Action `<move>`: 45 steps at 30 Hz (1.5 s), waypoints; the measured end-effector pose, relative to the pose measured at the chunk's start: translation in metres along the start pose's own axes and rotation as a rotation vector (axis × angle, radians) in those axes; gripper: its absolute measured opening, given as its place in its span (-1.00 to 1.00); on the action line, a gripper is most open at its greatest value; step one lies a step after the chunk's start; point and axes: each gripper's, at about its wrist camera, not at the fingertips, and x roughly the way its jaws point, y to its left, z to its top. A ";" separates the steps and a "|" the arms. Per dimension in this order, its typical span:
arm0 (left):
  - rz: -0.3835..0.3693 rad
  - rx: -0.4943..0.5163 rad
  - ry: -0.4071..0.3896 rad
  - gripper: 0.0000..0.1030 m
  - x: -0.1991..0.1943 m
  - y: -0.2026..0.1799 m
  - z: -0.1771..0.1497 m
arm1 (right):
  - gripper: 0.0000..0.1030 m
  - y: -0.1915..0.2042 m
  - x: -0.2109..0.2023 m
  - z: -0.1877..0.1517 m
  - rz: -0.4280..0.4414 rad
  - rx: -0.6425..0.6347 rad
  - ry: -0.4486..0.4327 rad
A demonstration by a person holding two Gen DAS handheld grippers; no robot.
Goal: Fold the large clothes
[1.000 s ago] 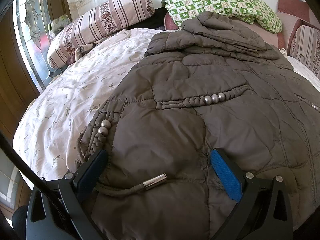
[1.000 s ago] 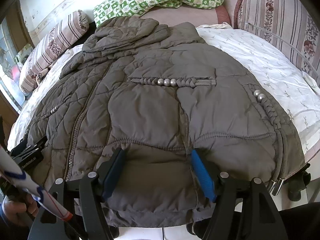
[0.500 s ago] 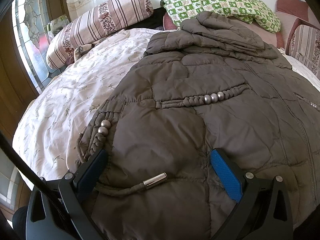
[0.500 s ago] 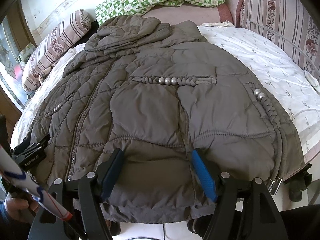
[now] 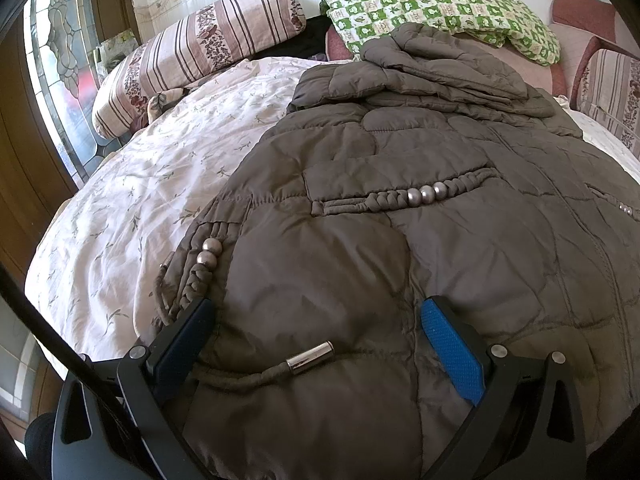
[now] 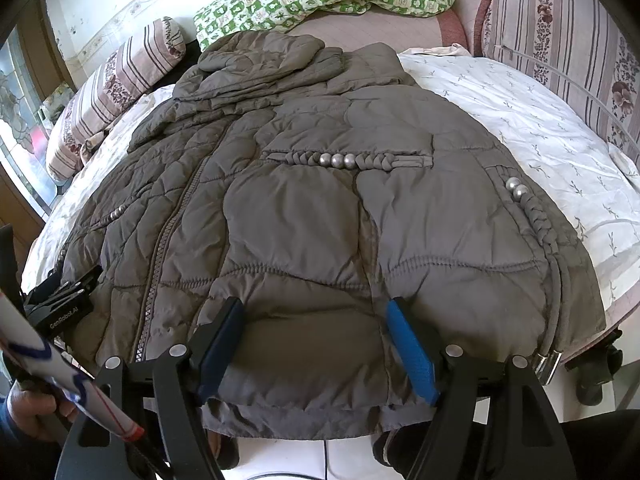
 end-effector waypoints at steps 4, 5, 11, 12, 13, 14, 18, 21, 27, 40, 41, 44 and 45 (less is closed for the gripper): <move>-0.004 0.016 0.003 1.00 -0.004 -0.002 0.002 | 0.51 -0.004 -0.004 0.002 0.016 0.010 0.008; -0.006 0.023 0.002 1.00 -0.007 -0.002 0.002 | 0.51 -0.006 -0.006 0.004 0.027 0.015 0.010; -0.088 -0.033 -0.001 1.00 -0.023 0.018 0.009 | 0.51 -0.035 -0.031 0.017 0.073 0.117 -0.053; -0.078 -0.058 -0.016 1.00 -0.027 0.027 0.014 | 0.51 -0.044 -0.037 0.020 0.068 0.136 -0.074; -0.078 -0.074 -0.027 1.00 -0.029 0.036 0.017 | 0.52 -0.050 -0.041 0.022 0.057 0.147 -0.090; -0.081 -0.095 -0.034 1.00 -0.031 0.045 0.021 | 0.53 -0.059 -0.046 0.025 0.039 0.162 -0.107; -0.130 -0.257 0.019 0.86 -0.023 0.104 0.027 | 0.53 -0.093 -0.055 0.027 -0.009 0.238 -0.132; -0.176 -0.373 0.094 0.37 -0.009 0.140 0.016 | 0.53 -0.119 -0.053 0.025 -0.015 0.326 -0.132; -0.309 -0.491 0.135 0.36 0.004 0.157 -0.002 | 0.53 -0.138 -0.051 0.027 -0.017 0.405 -0.134; -0.451 -0.378 0.133 0.35 -0.016 0.082 -0.028 | 0.53 -0.163 -0.052 0.017 -0.036 0.488 -0.130; -0.450 -0.366 0.130 0.35 -0.017 0.076 -0.029 | 0.53 -0.165 -0.051 0.016 -0.035 0.494 -0.124; -0.418 -0.340 0.088 0.36 -0.023 0.071 -0.027 | 0.53 -0.169 -0.050 0.014 -0.031 0.516 -0.122; -0.413 -0.349 0.076 0.35 -0.023 0.073 -0.025 | 0.53 -0.172 -0.050 0.013 -0.036 0.522 -0.123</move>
